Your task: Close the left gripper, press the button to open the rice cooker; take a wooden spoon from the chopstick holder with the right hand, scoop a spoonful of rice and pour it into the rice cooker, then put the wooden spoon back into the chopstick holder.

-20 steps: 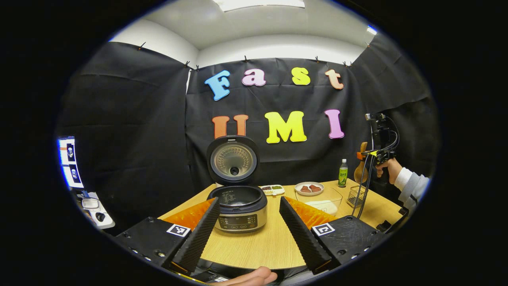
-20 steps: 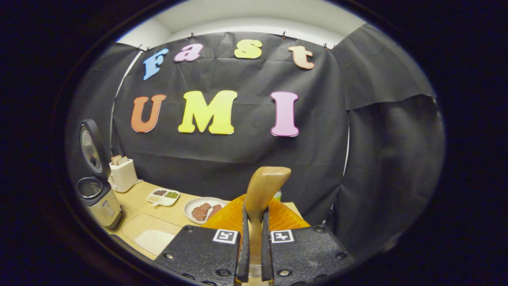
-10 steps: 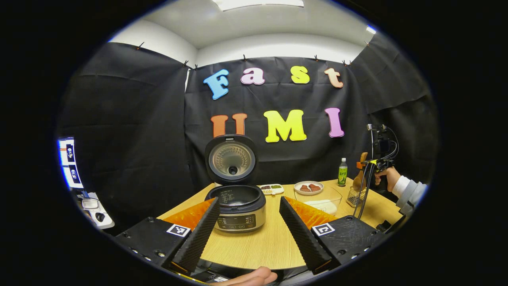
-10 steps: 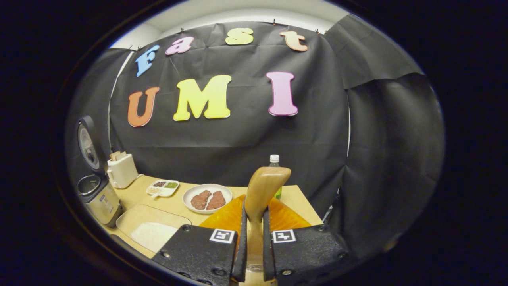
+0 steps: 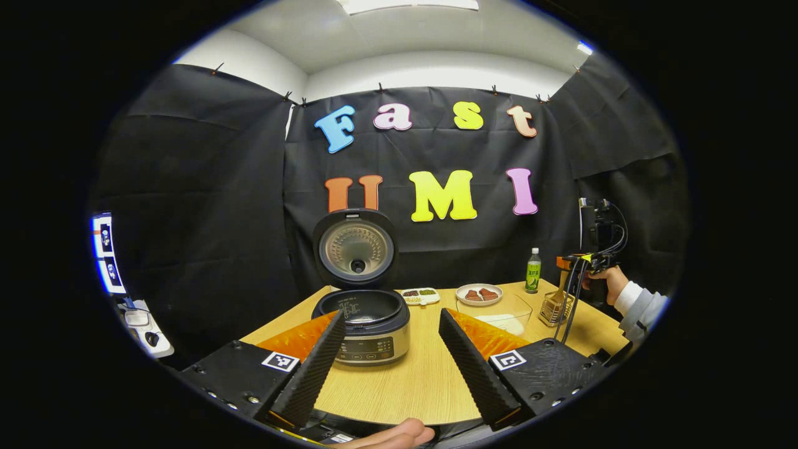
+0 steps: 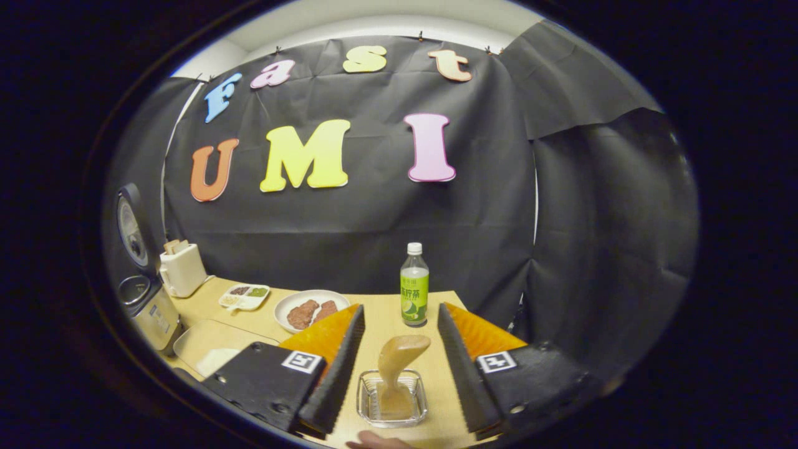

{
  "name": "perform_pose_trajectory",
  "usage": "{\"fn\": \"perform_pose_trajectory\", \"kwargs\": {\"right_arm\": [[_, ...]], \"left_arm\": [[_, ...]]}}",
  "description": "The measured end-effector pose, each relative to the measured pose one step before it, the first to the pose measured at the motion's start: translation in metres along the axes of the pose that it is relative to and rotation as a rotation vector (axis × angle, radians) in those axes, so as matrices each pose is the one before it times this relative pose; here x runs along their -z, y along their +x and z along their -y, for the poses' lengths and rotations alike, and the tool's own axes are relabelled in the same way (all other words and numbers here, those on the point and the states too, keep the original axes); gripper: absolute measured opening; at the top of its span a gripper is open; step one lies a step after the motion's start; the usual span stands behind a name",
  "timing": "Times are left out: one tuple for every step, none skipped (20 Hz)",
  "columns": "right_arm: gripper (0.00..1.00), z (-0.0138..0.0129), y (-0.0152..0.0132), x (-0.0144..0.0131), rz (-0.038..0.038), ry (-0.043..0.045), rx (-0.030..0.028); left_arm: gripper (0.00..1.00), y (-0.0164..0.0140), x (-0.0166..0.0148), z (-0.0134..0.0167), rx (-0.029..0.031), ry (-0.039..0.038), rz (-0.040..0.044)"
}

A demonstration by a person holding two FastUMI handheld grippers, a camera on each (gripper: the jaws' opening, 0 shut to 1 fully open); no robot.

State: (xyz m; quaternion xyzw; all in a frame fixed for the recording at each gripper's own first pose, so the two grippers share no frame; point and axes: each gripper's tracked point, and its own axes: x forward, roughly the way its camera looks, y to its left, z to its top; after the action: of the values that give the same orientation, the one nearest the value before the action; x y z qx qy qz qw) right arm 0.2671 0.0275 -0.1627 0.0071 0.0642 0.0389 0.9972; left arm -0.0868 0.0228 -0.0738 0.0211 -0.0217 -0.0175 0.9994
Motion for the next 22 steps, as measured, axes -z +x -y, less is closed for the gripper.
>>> {"fn": "perform_pose_trajectory", "kwargs": {"right_arm": [[0.88, 0.00337, -0.00149, -0.00478, 0.01810, -0.00643, 0.01029], [1.00, 0.00369, -0.00832, -0.00772, 0.02301, -0.00379, 0.01211], [1.00, 0.00349, -0.00301, -0.00833, 0.02542, -0.00383, 0.01106], [1.00, 0.00261, -0.00782, -0.00850, 0.02347, -0.00146, 0.01196], [1.00, 0.00208, -0.00706, -0.00927, 0.02009, 0.00042, 0.00912], [1.00, 0.00395, -0.00646, -0.00454, 0.00862, -0.00625, 0.01680], [1.00, 0.00216, -0.00817, -0.00481, 0.00718, -0.00426, 0.00911], [1.00, 0.00157, -0.00906, -0.00491, 0.00436, 0.00923, 0.00897], [1.00, 0.00101, -0.01071, -0.00361, -0.00490, 0.01787, 0.00280], [1.00, -0.00174, -0.01047, 0.00040, -0.00679, 0.02445, -0.00762], [1.00, -0.00359, -0.01240, -0.00293, 0.00156, 0.02912, -0.02074], [1.00, -0.00005, -0.00957, -0.00191, 0.00158, 0.01949, -0.00012], [1.00, 0.00279, -0.00889, -0.00010, -0.00070, 0.00959, 0.00748], [1.00, 0.00067, -0.00896, -0.00161, 0.00876, 0.00146, 0.00372], [1.00, -0.00194, -0.01085, -0.00338, 0.01022, -0.01022, -0.00506], [1.00, -0.00123, -0.01004, -0.00067, 0.00678, -0.01123, -0.00032], [1.00, -0.00038, -0.00924, -0.00035, 0.00157, -0.00294, 0.00035], [1.00, -0.00381, -0.01020, -0.00019, 0.00036, -0.00218, -0.01529], [1.00, -0.00547, -0.01078, -0.00132, 0.00165, -0.00439, -0.02080], [1.00, -0.00324, -0.00909, -0.00007, 0.00348, -0.00024, -0.01560], [1.00, -0.00121, -0.00876, 0.00111, -0.00136, 0.00146, -0.01276], [1.00, 0.00008, -0.00656, 0.00444, -0.00918, 0.00297, -0.00514]], "left_arm": [[0.96, 0.00343, -0.00329, -0.00093, -0.00209, 0.00203, 0.00307], [0.96, 0.00398, -0.00274, -0.00176, -0.00282, 0.00294, 0.00126], [0.96, 0.00411, -0.00168, -0.00211, -0.00449, 0.00132, -0.00021], [0.96, 0.00472, -0.00527, -0.00249, -0.00491, 0.00108, 0.00396], [0.96, 0.00463, -0.00449, -0.00329, -0.00559, -0.00135, 0.00673], [0.96, 0.00423, -0.00556, -0.00436, -0.00876, -0.00078, 0.00491], [0.96, 0.00558, -0.00481, -0.00444, -0.01077, -0.00166, 0.00317], [0.96, 0.00651, -0.00534, -0.00375, -0.00833, -0.00103, 0.00316], [0.96, 0.00642, -0.00546, -0.00415, -0.00734, -0.00238, 0.00320], [0.96, 0.00607, -0.00561, -0.00583, -0.01104, -0.00319, 0.00428], [0.96, 0.00703, -0.00446, -0.00374, -0.00787, -0.00342, 0.00109], [0.96, 0.00644, -0.00374, -0.00468, -0.00845, -0.00552, -0.00077], [0.96, 0.00701, -0.00300, -0.00515, -0.01002, -0.00675, -0.00512], [0.96, 0.00620, -0.00456, -0.00434, -0.00685, -0.00323, -0.00271], [0.96, 0.00716, -0.00661, -0.00399, -0.00535, -0.00062, 0.00725], [0.96, 0.00853, -0.00855, -0.00367, -0.00740, 0.00062, 0.01169], [0.96, 0.00896, -0.00730, -0.00419, -0.00847, 0.00214, 0.00807], [0.96, 0.00907, -0.00561, -0.00332, -0.00739, 0.00154, 0.00146], [0.96, 0.00930, -0.00625, -0.00250, -0.00597, 0.00269, 0.00062], [0.96, 0.00978, -0.00494, -0.00173, -0.00512, 0.00389, 0.00154], [0.96, 0.00840, -0.00638, -0.00224, -0.01024, -0.00120, 0.00398], [0.96, 0.00864, -0.00672, -0.00161, -0.00690, -0.00297, 0.00672]]}}
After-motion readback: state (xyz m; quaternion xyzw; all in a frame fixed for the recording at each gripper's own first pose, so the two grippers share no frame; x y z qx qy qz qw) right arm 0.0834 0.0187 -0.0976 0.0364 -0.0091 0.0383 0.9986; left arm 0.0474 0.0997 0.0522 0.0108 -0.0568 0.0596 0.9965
